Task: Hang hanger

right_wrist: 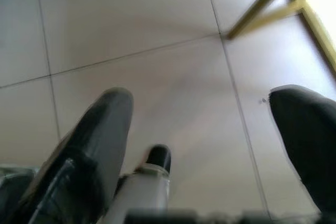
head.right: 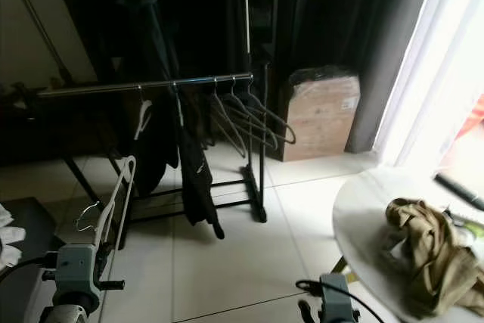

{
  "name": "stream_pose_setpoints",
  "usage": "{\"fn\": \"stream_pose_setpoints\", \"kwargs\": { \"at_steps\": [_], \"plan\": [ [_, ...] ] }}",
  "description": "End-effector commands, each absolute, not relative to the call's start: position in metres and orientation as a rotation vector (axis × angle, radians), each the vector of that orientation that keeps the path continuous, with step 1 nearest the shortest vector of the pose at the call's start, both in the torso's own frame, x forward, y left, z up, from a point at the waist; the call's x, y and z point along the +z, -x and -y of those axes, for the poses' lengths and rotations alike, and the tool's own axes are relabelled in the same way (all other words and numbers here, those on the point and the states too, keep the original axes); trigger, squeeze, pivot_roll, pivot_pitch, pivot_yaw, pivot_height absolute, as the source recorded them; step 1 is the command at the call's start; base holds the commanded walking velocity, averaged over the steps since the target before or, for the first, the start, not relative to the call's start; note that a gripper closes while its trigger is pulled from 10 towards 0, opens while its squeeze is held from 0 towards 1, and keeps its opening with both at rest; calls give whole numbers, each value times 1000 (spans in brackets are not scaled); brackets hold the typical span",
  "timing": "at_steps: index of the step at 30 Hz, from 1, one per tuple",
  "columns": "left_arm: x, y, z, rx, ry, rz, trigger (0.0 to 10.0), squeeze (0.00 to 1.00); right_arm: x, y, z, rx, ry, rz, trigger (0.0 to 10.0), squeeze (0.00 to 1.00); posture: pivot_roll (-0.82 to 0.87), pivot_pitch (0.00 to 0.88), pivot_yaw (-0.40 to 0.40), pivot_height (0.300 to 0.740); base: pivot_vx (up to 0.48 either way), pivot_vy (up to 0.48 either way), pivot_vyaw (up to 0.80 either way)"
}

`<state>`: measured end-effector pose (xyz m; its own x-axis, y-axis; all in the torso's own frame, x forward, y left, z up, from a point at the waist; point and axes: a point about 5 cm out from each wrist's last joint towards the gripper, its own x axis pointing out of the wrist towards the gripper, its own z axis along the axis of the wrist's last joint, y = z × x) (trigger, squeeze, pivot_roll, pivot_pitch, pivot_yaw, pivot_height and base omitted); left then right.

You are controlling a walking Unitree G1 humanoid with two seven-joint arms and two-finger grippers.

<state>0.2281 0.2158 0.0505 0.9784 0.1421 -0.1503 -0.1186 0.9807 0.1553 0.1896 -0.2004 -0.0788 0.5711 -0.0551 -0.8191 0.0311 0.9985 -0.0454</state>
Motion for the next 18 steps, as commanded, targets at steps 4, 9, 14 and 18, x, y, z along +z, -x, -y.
{"fn": "stream_pose_setpoints", "kwargs": {
  "at_steps": [4,9,14,18],
  "plan": [
    [53,-229,-223,145,-146,-152,10000,0,-90,-172,188,-22,22,-1038,10000,0,-2,0,32,740,0,480,0],
    [51,-227,-223,159,-129,-158,10000,0,-97,-152,197,-17,32,-1091,10000,0,11,0,18,740,0,480,0],
    [49,-225,-221,162,-117,-159,10000,0,-98,-142,210,-33,42,-1112,10000,0,14,0,7,740,0,480,0],
    [46,-225,-219,135,-94,-169,10000,0,-98,-141,214,-37,49,-1114,10000,0,13,0,3,740,0,0,0]
  ]
}}
